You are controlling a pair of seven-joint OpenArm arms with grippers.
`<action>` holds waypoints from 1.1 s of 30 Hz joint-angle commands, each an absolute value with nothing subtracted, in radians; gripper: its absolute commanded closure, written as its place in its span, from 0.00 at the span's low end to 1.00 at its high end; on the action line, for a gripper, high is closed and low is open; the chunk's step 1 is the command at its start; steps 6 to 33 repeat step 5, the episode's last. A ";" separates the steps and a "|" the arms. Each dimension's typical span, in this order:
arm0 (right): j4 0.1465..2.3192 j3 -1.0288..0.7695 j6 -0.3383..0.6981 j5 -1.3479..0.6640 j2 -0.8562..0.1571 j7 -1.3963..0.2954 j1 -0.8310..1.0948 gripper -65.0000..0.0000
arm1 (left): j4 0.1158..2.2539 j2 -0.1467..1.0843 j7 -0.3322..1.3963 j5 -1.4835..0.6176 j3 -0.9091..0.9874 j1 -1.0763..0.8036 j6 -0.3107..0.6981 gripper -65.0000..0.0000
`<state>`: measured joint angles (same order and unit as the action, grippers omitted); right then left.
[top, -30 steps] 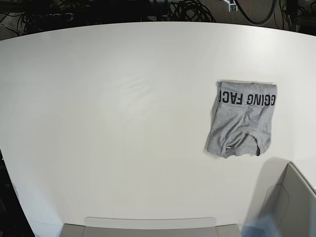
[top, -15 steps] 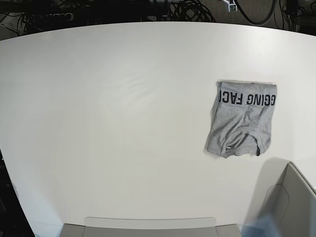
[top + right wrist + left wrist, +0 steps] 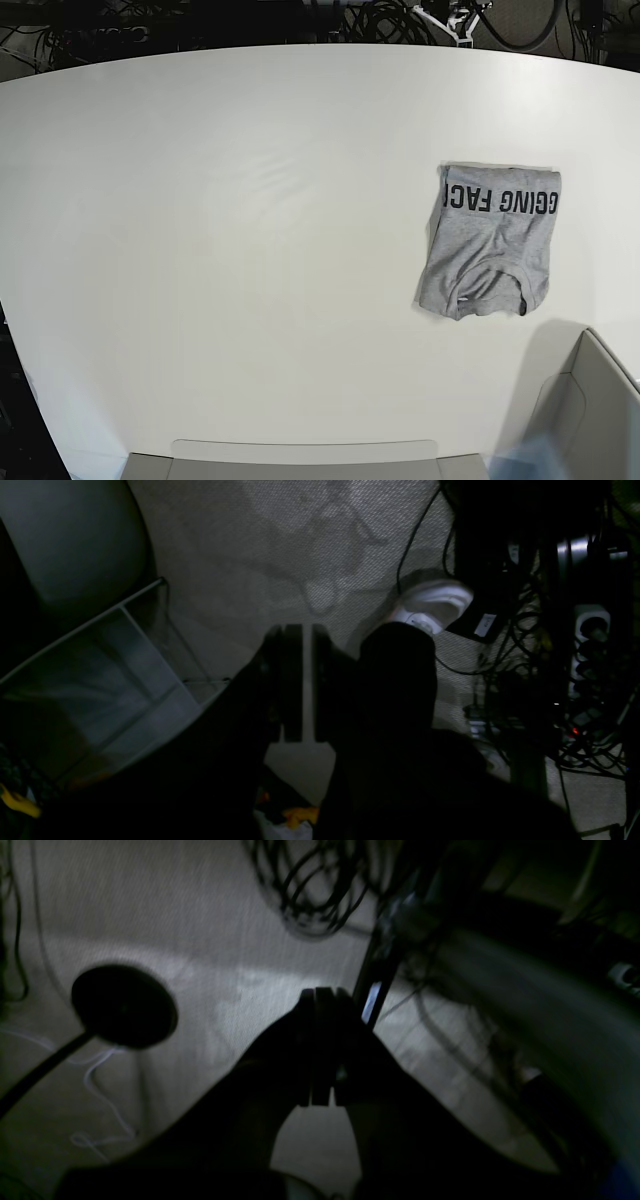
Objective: Fold the T-shirt properly
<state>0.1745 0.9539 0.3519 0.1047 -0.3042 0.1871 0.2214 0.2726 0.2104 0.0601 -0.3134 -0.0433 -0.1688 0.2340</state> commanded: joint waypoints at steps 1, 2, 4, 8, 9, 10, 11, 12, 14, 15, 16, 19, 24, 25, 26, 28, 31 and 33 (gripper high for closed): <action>0.171 0.952 0.363 0.104 -0.315 0.189 0.229 0.95 | 0.274 0.211 0.068 -0.311 -0.041 -0.171 0.234 1.00; 0.171 0.952 0.363 0.104 -0.315 0.189 0.229 0.95 | 0.274 0.209 0.068 -0.311 -0.041 -0.162 0.234 1.00; 0.171 0.952 0.363 0.104 -0.306 0.189 0.229 0.95 | 0.274 0.209 0.068 -0.311 -0.041 -0.154 0.234 1.00; 0.171 0.952 0.363 0.104 -0.300 0.189 0.229 0.95 | 0.274 0.208 0.068 -0.311 -0.041 -0.150 0.234 1.00; 0.171 0.952 0.363 0.104 -0.300 0.189 0.229 0.95 | 0.274 0.208 0.068 -0.311 -0.041 -0.150 0.234 1.00; 0.171 0.952 0.363 0.104 -0.300 0.189 0.229 0.95 | 0.274 0.208 0.068 -0.311 -0.041 -0.150 0.234 1.00; 0.171 0.952 0.363 0.104 -0.300 0.189 0.229 0.95 | 0.274 0.208 0.068 -0.311 -0.041 -0.150 0.234 1.00; 0.171 0.952 0.363 0.104 -0.300 0.189 0.229 0.95 | 0.274 0.208 0.068 -0.311 -0.041 -0.150 0.234 1.00; 0.171 0.952 0.363 0.104 -0.300 0.189 0.229 0.95 | 0.274 0.208 0.068 -0.311 -0.041 -0.150 0.234 1.00; 0.171 0.952 0.363 0.104 -0.300 0.189 0.229 0.95 | 0.274 0.208 0.068 -0.311 -0.041 -0.150 0.234 1.00; 0.171 0.952 0.363 0.104 -0.300 0.189 0.229 0.95 | 0.274 0.208 0.068 -0.311 -0.041 -0.150 0.234 1.00; 0.171 0.952 0.363 0.104 -0.300 0.189 0.229 0.95 | 0.274 0.208 0.068 -0.311 -0.041 -0.150 0.234 1.00; 0.171 0.952 0.363 0.104 -0.300 0.189 0.229 0.95 | 0.274 0.208 0.068 -0.311 -0.041 -0.150 0.234 1.00; 0.171 0.952 0.363 0.104 -0.300 0.189 0.229 0.95 | 0.274 0.208 0.068 -0.311 -0.041 -0.150 0.234 1.00; 0.171 0.952 0.363 0.104 -0.300 0.189 0.229 0.95 | 0.274 0.208 0.068 -0.311 -0.041 -0.150 0.234 1.00; 0.171 0.952 0.363 0.104 -0.300 0.189 0.229 0.95 | 0.274 0.208 0.068 -0.311 -0.041 -0.150 0.234 1.00; 0.171 0.952 0.363 0.104 -0.300 0.189 0.229 0.95 | 0.274 0.208 0.068 -0.311 -0.041 -0.150 0.234 1.00; 0.171 0.952 0.363 0.104 -0.300 0.189 0.229 0.95 | 0.274 0.208 0.068 -0.311 -0.041 -0.150 0.234 1.00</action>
